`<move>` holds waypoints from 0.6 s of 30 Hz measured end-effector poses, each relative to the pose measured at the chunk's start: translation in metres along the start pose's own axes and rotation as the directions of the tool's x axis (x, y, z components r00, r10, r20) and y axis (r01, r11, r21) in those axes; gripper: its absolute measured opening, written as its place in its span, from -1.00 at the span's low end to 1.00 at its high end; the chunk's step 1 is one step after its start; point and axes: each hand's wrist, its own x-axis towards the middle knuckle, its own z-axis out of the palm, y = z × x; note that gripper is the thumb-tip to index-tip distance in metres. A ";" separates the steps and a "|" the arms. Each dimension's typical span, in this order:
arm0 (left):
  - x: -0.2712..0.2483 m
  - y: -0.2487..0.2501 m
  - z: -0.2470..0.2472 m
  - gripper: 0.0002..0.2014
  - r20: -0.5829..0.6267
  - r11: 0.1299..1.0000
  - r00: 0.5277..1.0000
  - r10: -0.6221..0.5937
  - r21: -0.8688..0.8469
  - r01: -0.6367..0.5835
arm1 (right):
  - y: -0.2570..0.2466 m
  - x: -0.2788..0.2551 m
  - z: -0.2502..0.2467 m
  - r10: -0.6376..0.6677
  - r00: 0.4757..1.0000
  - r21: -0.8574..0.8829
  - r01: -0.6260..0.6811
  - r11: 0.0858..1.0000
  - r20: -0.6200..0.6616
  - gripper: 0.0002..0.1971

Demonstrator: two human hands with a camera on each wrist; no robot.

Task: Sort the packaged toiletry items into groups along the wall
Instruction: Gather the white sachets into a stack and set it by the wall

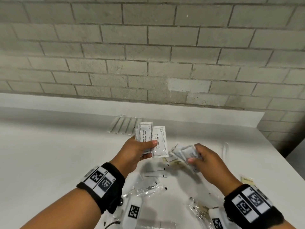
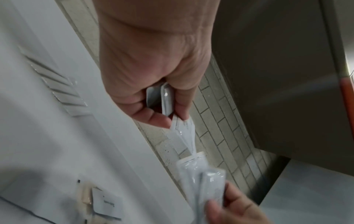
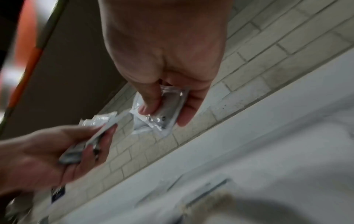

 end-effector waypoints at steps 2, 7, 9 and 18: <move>0.001 -0.002 0.000 -0.76 0.005 0.999 1.000 -0.001 0.036 0.000 | -0.009 0.004 -0.011 0.082 0.997 0.294 -0.076 0.953 -0.008 -0.83; -0.004 0.003 0.012 -0.78 0.197 0.969 0.976 -0.091 0.243 0.042 | -0.046 0.028 -0.027 -0.010 0.961 0.643 -0.177 0.745 0.276 -0.71; -0.006 0.006 0.018 -0.79 0.254 0.967 0.966 -0.053 0.253 -0.013 | -0.058 0.034 -0.019 -0.017 0.919 0.583 -0.236 0.777 0.395 -0.66; -0.010 0.003 -0.006 -0.71 0.146 0.993 0.986 -0.074 0.104 0.059 | -0.035 0.017 0.017 0.163 0.951 0.740 -0.307 0.598 0.263 -0.73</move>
